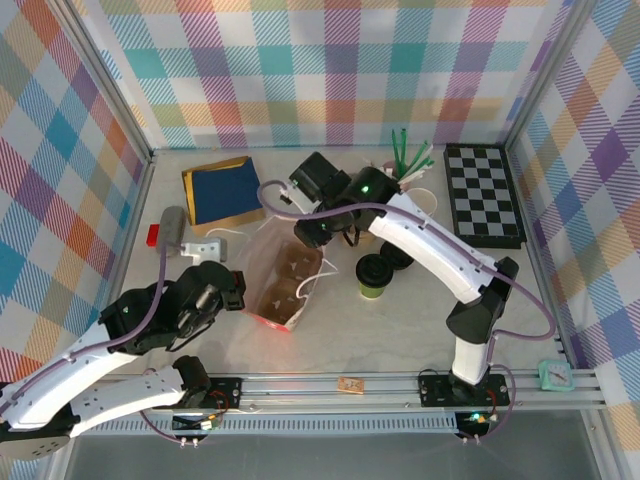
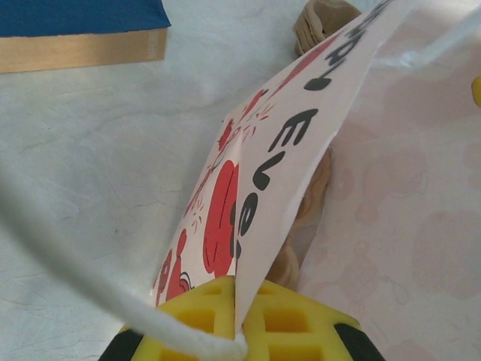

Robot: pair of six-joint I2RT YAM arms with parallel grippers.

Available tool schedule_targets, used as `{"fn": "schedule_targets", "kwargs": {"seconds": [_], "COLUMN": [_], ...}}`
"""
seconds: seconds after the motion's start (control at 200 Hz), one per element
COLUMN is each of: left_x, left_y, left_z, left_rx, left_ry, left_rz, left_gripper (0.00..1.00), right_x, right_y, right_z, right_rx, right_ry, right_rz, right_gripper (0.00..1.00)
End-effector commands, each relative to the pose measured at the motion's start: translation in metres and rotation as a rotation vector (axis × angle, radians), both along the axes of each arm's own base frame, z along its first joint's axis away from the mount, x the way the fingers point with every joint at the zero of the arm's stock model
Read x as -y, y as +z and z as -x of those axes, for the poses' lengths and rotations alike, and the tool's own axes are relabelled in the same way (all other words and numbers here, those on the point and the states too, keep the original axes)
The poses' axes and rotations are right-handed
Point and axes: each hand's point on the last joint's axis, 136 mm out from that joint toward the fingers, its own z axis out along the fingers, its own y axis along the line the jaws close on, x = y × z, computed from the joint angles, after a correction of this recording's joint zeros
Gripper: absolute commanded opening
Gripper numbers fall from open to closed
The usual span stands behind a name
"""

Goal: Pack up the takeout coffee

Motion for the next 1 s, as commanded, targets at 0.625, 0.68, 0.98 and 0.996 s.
{"fn": "schedule_targets", "kwargs": {"seconds": [0.625, 0.68, 0.98, 0.996], "left_x": [-0.008, -0.003, 0.015, 0.014], "left_y": [0.028, 0.038, 0.072, 0.072], "left_z": [-0.002, -0.001, 0.003, 0.003], "left_rx": [0.279, 0.323, 0.451, 0.451], "left_ry": [0.083, 0.082, 0.101, 0.103], "left_rz": [0.040, 0.017, -0.029, -0.023], "left_gripper": [0.00, 0.00, 0.00, 0.00], "right_x": [-0.026, -0.028, -0.035, -0.036], "right_y": [0.106, 0.111, 0.130, 0.130], "right_z": [0.040, 0.037, 0.023, 0.022], "right_rx": [0.551, 0.580, 0.638, 0.638], "right_ry": [0.112, 0.122, 0.150, 0.152], "right_rz": [-0.234, -0.235, -0.286, -0.286], "right_gripper": [0.12, 0.12, 0.11, 0.11]}}
